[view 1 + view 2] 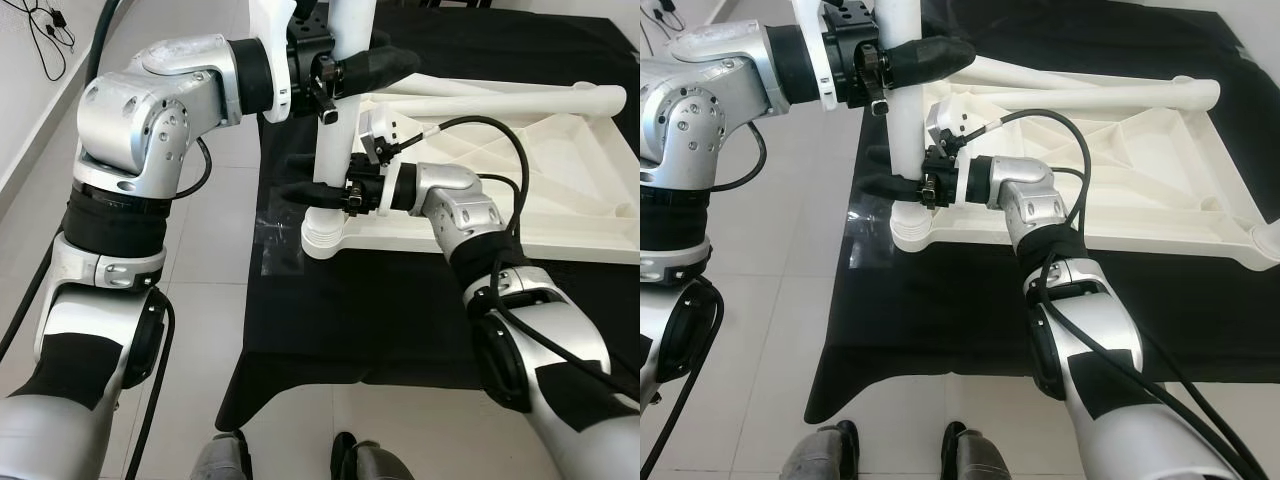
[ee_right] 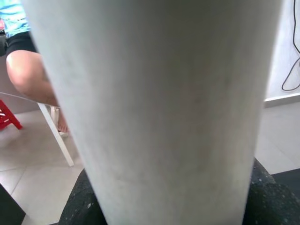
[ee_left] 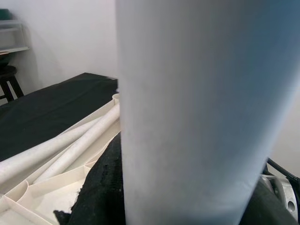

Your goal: Building children table

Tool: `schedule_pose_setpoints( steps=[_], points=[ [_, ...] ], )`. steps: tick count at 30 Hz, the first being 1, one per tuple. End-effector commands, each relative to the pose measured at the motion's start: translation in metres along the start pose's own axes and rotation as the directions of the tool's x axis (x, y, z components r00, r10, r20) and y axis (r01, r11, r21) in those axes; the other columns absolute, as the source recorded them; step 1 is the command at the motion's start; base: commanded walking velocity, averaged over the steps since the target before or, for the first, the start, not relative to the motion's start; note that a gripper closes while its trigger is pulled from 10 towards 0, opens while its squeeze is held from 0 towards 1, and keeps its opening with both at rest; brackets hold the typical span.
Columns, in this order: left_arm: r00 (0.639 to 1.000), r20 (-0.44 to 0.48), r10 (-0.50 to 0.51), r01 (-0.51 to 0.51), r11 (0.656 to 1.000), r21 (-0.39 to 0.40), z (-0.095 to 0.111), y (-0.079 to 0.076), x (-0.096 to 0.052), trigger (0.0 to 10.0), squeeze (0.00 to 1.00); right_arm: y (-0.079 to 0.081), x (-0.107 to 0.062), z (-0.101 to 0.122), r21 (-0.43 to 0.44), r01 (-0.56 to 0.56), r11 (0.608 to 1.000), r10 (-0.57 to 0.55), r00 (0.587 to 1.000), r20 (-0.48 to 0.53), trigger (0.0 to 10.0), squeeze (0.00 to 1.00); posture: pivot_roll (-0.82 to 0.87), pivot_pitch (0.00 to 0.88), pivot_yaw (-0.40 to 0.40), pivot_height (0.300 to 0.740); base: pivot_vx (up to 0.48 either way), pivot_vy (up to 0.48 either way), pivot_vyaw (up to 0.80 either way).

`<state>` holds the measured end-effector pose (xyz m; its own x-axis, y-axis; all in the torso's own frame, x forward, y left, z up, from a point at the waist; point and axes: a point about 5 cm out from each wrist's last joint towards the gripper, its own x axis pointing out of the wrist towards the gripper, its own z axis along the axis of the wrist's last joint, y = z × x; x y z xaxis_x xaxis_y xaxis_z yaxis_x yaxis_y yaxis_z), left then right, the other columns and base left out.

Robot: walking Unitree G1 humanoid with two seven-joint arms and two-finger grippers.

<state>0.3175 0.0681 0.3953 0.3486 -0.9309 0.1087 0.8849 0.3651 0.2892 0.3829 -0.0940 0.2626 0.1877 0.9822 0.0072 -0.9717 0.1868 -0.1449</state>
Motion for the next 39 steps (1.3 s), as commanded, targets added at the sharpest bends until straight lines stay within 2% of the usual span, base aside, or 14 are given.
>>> schedule_pose_setpoints(
  steps=[1,2,3,9,10,13,15,17,28,29,36,37,38,39],
  points=[
    [0.997,-0.050,-0.066,0.066,0.998,-0.013,-0.010,-0.011,0.009,0.0,0.00,-0.001,-0.002,-0.008,0.075,0.014,0.997,-0.015,1.000,0.014,0.0,0.00,0.19,0.235,-0.057,0.740,0.000,0.000,0.00],
    [0.998,-0.054,-0.039,0.037,0.999,-0.021,-0.012,-0.008,0.009,1.1,0.00,0.000,-0.003,-0.011,0.074,0.027,0.997,-0.029,0.999,0.018,0.0,0.00,0.18,0.235,-0.056,0.740,0.000,0.000,0.00],
    [0.997,-0.075,-0.031,0.030,1.000,-0.006,-0.014,-0.007,0.009,10.0,1.00,0.000,-0.004,-0.017,0.068,0.047,0.997,-0.048,0.999,0.024,0.0,0.00,0.18,0.237,-0.058,0.740,0.000,0.000,0.00],
    [0.996,-0.087,0.003,-0.005,1.000,-0.025,-0.017,-0.003,0.006,10.0,1.00,0.005,-0.004,-0.036,0.051,0.142,0.989,-0.142,0.990,-0.009,0.0,0.00,0.16,0.241,-0.074,0.740,0.000,0.000,0.00],
    [0.997,-0.080,0.013,-0.016,0.999,-0.037,-0.017,-0.001,0.005,10.0,0.00,0.011,0.003,-0.049,0.069,0.208,0.976,-0.206,0.978,-0.034,0.0,0.00,0.16,0.243,-0.080,0.740,0.000,0.000,0.00],
    [0.996,-0.077,0.041,-0.045,0.998,-0.041,-0.016,0.002,0.002,10.0,0.00,0.032,0.024,-0.081,0.118,0.591,0.798,-0.578,0.806,-0.128,0.0,0.00,0.16,0.247,-0.092,0.740,0.000,0.000,0.00],
    [0.995,-0.079,0.055,-0.058,0.998,-0.039,-0.015,0.005,0.001,10.0,0.00,0.061,0.027,-0.099,0.163,0.803,0.574,-0.775,0.597,-0.210,0.0,0.00,0.17,0.256,-0.084,0.740,0.000,0.000,0.00],
    [0.995,-0.083,0.058,-0.061,0.997,-0.038,-0.016,0.006,0.000,10.0,0.00,0.079,0.033,-0.103,0.180,0.826,0.535,-0.798,0.563,-0.214,0.0,0.00,0.15,0.250,-0.072,0.740,0.000,0.000,0.00],
    [0.996,-0.075,0.039,-0.040,0.999,-0.020,-0.017,0.002,0.006,10.0,0.00,0.059,0.058,-0.080,0.112,0.814,0.571,-0.811,0.580,-0.082,0.0,0.00,0.14,0.217,-0.071,0.740,0.000,0.000,0.00],
    [0.997,-0.072,0.029,-0.030,0.999,-0.023,-0.017,0.001,0.005,0.0,0.00,0.058,0.058,-0.078,0.116,0.811,0.573,-0.809,0.582,-0.075,0.0,0.00,0.15,0.216,-0.068,0.740,0.000,0.000,0.00],
    [0.997,-0.082,0.006,-0.008,1.000,-0.025,-0.017,0.000,0.004,0.0,0.00,0.070,0.060,-0.069,0.093,0.834,0.544,-0.827,0.552,-0.108,0.0,0.00,0.15,0.218,-0.064,0.740,0.000,0.000,0.00],
    [0.997,-0.080,0.006,-0.008,1.000,-0.025,-0.017,0.000,0.004,0.0,0.00,0.072,0.059,-0.069,0.100,0.835,0.541,-0.828,0.549,-0.113,2.9,0.00,0.15,0.218,-0.063,0.740,0.000,0.000,0.00],
    [0.997,-0.079,0.005,-0.007,1.000,-0.024,-0.017,0.000,0.003,0.0,0.00,0.074,0.060,-0.069,0.102,0.828,0.552,-0.819,0.561,-0.118,10.0,0.00,0.15,0.216,-0.062,0.740,0.000,0.000,0.00],
    [0.997,-0.076,0.004,-0.006,1.000,-0.023,-0.017,0.001,0.002,0.0,0.00,0.074,0.061,-0.068,0.115,0.817,0.565,-0.810,0.576,-0.108,10.0,0.00,0.15,0.215,-0.060,0.740,0.000,0.000,0.00]
  ],
)
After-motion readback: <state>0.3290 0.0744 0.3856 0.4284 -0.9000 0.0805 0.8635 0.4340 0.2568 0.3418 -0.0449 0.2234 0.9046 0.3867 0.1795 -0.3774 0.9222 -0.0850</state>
